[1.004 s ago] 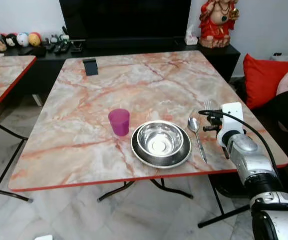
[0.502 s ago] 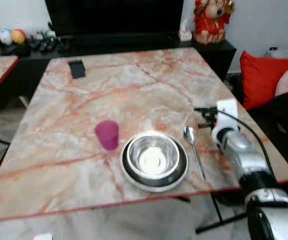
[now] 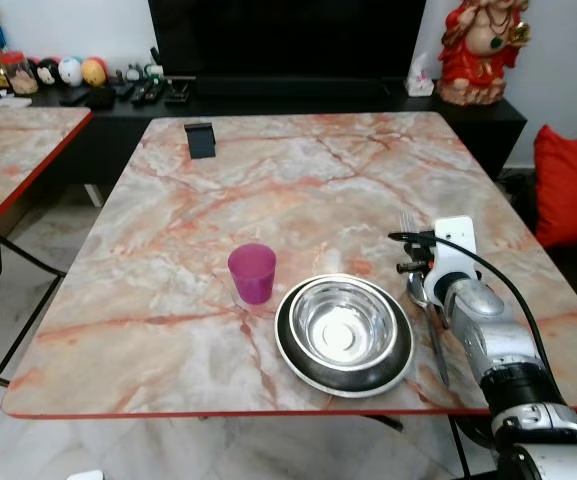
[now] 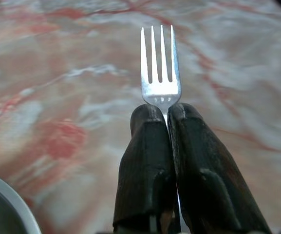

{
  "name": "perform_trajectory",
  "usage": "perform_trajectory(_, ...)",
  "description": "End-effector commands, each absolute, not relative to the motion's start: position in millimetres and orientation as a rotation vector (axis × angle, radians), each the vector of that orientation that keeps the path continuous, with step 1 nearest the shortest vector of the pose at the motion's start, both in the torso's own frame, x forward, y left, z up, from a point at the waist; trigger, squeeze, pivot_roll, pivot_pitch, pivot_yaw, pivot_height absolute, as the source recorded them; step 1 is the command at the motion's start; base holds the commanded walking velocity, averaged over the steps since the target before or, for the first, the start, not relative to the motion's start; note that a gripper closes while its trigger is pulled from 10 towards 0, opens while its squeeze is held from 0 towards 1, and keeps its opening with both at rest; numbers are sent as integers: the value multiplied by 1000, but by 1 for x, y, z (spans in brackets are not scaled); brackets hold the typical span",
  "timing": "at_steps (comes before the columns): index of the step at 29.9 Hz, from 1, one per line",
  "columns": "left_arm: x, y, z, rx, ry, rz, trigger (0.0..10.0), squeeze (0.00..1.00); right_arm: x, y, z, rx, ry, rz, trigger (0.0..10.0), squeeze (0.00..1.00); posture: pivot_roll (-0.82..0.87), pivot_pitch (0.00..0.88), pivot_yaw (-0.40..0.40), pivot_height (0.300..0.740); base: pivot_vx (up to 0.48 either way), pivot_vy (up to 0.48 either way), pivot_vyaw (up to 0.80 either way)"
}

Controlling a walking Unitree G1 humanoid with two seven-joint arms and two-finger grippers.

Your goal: Setting the table

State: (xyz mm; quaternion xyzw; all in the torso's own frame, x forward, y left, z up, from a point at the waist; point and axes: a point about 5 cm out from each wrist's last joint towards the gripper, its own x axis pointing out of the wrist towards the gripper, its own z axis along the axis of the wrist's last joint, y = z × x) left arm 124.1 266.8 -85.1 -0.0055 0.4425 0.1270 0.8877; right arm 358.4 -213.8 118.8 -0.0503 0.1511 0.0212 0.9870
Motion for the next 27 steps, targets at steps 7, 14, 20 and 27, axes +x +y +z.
perform_trajectory(7,119,266,-88,-4,953,253,10000,0,347,-222,118,-134,352,32,10000,0,-49,0,26,740,0,0,0)
perform_trajectory(14,118,265,-88,-6,958,248,10000,0,339,-221,105,-142,430,36,10000,0,-52,0,26,740,0,0,0)
perform_trajectory(20,118,264,-89,-7,958,250,10000,0,337,-223,104,-143,450,19,10000,0,-48,0,22,740,0,0,0)
perform_trajectory(27,118,263,-89,-6,959,244,10000,0,332,-227,102,-126,460,-48,10000,0,-48,0,20,740,0,0,0)
